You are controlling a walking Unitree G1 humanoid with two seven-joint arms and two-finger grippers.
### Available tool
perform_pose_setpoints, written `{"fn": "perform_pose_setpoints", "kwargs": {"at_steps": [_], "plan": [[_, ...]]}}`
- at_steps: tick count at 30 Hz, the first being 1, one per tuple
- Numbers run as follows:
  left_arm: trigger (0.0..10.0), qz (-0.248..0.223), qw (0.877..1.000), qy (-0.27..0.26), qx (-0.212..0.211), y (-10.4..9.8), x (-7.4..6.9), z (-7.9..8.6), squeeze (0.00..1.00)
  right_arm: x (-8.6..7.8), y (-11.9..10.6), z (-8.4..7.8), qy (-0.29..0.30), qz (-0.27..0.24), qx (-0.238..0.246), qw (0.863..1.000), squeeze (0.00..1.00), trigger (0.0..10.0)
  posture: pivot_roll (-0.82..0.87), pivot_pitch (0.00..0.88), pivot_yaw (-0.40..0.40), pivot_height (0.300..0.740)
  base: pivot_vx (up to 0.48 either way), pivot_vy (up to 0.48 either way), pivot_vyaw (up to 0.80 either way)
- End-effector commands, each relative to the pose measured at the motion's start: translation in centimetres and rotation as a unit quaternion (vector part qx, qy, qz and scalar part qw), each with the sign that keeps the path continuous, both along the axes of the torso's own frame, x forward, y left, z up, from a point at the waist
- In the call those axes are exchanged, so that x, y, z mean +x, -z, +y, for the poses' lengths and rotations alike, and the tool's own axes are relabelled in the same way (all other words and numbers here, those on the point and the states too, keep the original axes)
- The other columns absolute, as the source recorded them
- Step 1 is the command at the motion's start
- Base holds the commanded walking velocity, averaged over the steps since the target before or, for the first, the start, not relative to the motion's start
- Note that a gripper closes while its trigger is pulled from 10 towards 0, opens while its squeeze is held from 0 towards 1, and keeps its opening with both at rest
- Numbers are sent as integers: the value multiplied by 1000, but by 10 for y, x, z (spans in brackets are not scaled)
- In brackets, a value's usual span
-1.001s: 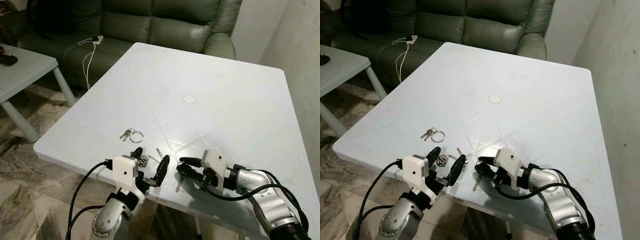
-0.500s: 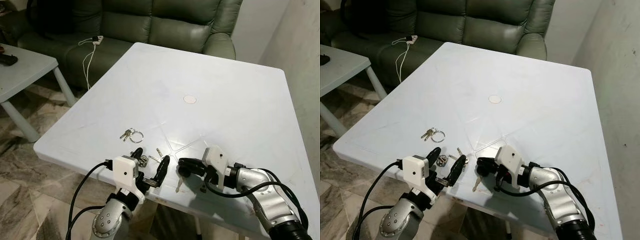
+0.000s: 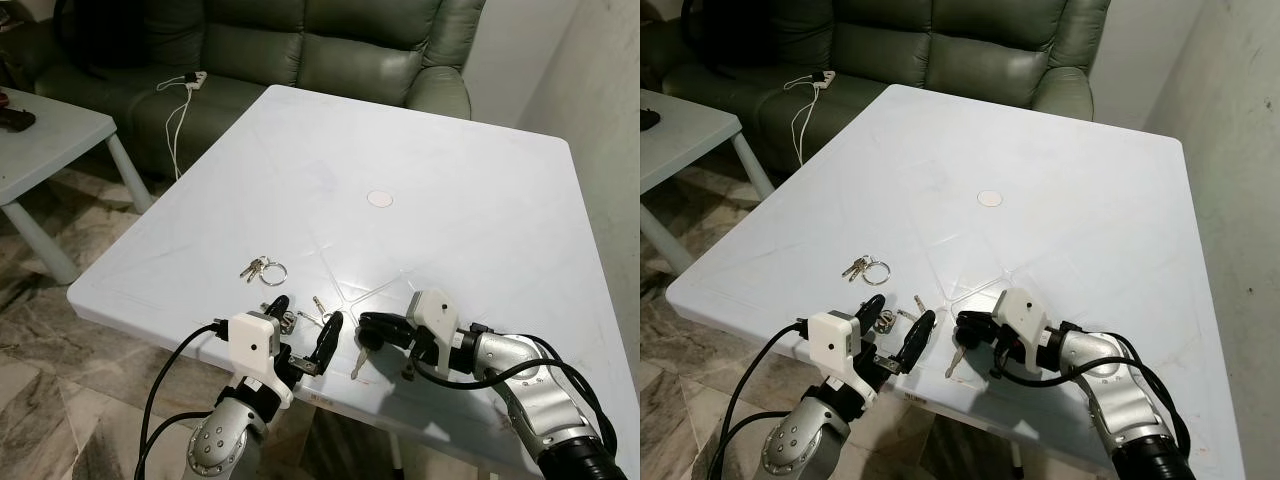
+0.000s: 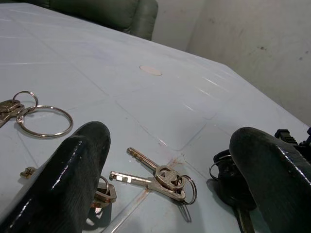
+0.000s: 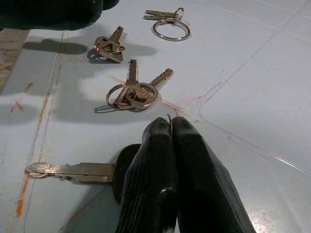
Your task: Hang keys on a hook
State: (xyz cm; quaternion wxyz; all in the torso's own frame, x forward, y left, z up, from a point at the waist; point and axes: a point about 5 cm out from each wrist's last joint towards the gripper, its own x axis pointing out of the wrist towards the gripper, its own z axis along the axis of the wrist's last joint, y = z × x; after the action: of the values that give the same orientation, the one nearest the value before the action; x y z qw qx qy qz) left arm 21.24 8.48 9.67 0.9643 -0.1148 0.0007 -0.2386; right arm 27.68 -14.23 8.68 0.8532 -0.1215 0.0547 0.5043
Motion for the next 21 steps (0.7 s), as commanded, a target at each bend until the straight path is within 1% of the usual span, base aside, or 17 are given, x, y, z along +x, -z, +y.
{"fn": "perform_pose_setpoints", "kwargs": {"at_steps": [1,2,3,4,5,6,7,9,21], "plan": [[10000,-2,1000,3,-5,-2,-2,-2,0,3,-3,-5,9,1,3,1000,1000,10000,20,62,-87,740,0,0,0],[10000,-2,1000,2,-5,-2,-2,-2,0,4,-3,-5,13,-2,1,1000,1000,10000,20,62,-87,740,0,0,0],[10000,-2,1000,2,-6,-2,-2,-2,0,5,-4,-6,16,-7,-1,1000,812,10000,20,62,-87,740,0,0,0],[10000,-2,1000,2,-6,-2,-2,-2,0,5,-4,-6,16,-9,-1,1000,812,10000,19,65,-86,740,0,0,0],[10000,-2,1000,2,-6,-2,-2,-2,0,5,-3,-6,14,-6,-1,1000,200,10000,19,65,-86,740,0,0,0],[10000,-2,1000,2,-6,-2,-2,-2,0,5,-3,-6,11,-3,0,1000,200,10000,19,65,-86,740,0,0,0],[10000,-2,1000,2,-6,-2,-2,-2,0,5,-3,-6,8,-2,1,1000,8,10000,18,67,-85,740,0,0,0],[10000,-2,1000,2,-6,-2,-2,-2,0,4,-4,-7,0,-1,4,1000,0,10000,18,67,-85,740,0,0,0],[10000,-2,1000,5,-8,-3,-2,-3,0,6,-6,-10,6,-4,8,1000,0,10000,13,71,-82,740,0,0,0]]}}
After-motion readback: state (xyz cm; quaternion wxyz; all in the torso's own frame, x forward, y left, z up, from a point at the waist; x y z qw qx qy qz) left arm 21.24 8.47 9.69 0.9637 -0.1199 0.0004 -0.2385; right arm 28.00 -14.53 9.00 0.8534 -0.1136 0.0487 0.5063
